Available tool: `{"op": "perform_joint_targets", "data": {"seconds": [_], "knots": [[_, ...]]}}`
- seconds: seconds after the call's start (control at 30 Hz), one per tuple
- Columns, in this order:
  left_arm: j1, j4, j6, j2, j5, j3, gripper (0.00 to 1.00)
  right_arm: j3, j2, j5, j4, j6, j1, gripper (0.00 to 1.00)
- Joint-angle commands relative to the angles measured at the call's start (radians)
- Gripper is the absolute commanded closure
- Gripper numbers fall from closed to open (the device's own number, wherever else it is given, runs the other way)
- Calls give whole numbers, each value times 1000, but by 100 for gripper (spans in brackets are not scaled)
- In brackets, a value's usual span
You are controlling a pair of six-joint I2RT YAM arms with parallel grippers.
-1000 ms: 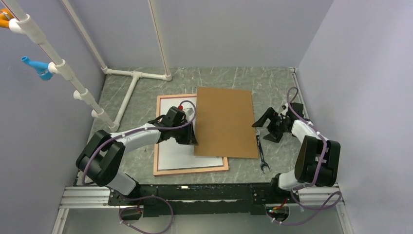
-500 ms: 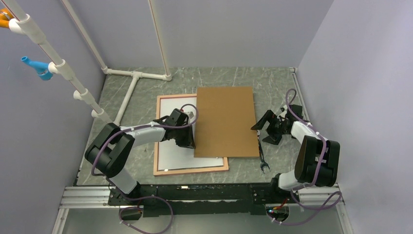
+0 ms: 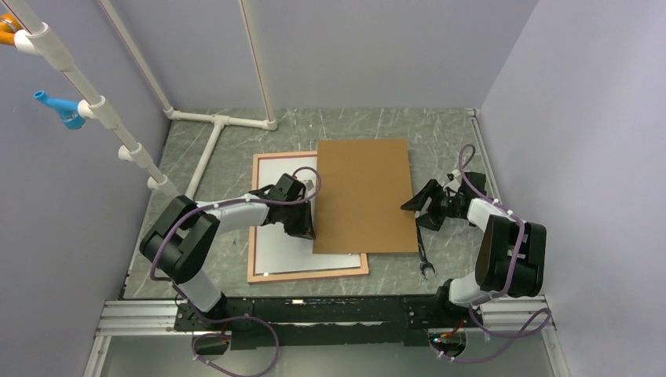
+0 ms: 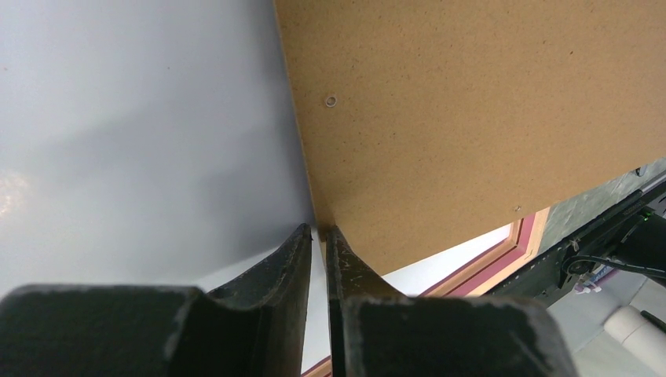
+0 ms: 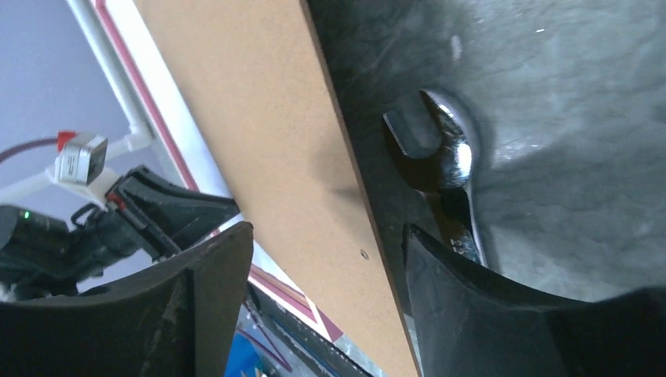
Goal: Put the photo into the frame
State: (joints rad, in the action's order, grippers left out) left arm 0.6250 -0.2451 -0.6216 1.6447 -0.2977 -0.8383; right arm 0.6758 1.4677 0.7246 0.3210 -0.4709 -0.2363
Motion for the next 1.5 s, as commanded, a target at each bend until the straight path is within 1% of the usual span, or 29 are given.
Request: {"op": "perform_joint_targets", "data": {"seconds": [0.0, 0.23, 0.33, 0.4, 0.5, 0.63, 0.67, 0.8, 0.87, 0.9, 1.0, 1.1, 1.27, 1.37, 1.47], "knots": [[7, -11, 8, 24, 16, -10, 82, -45, -3, 157, -166, -66, 2, 32], [7, -6, 9, 24, 12, -8, 82, -82, -4, 262, -290, -137, 2, 48], [8, -3, 11, 24, 7, -9, 81, -89, -24, 292, -316, -172, 3, 60], [9, -2, 11, 18, 8, -7, 80, -88, -38, 309, -356, -188, 8, 66], [9, 0, 16, 8, 13, -6, 78, -81, -61, 316, -375, -208, 26, 79], [13, 6, 20, -19, 23, 3, 71, -57, -102, 298, -361, -222, 51, 96], [14, 6, 23, -29, 28, 4, 67, -48, -113, 291, -350, -220, 53, 99], [13, -2, 34, -111, 57, 11, 51, 13, -164, 257, -266, -205, 56, 100], [13, -16, 41, -156, 77, 7, 45, 54, -184, 238, -219, -195, 59, 100], [13, -26, 45, -178, 88, 2, 40, 77, -193, 227, -187, -187, 61, 100], [13, -64, 50, -242, 116, -16, 30, 173, -213, 192, -78, -155, 73, 100], [12, -98, 53, -306, 139, -30, 25, 278, -220, 130, 33, -109, 103, 100], [9, -143, 45, -404, 160, -49, 22, 429, -219, 29, 179, -70, 188, 100], [-2, -147, 32, -462, 147, -51, 20, 495, -220, -24, 229, -64, 243, 100], [-22, -121, 7, -507, 99, -38, 17, 554, -223, -85, 280, -53, 300, 100]]}}
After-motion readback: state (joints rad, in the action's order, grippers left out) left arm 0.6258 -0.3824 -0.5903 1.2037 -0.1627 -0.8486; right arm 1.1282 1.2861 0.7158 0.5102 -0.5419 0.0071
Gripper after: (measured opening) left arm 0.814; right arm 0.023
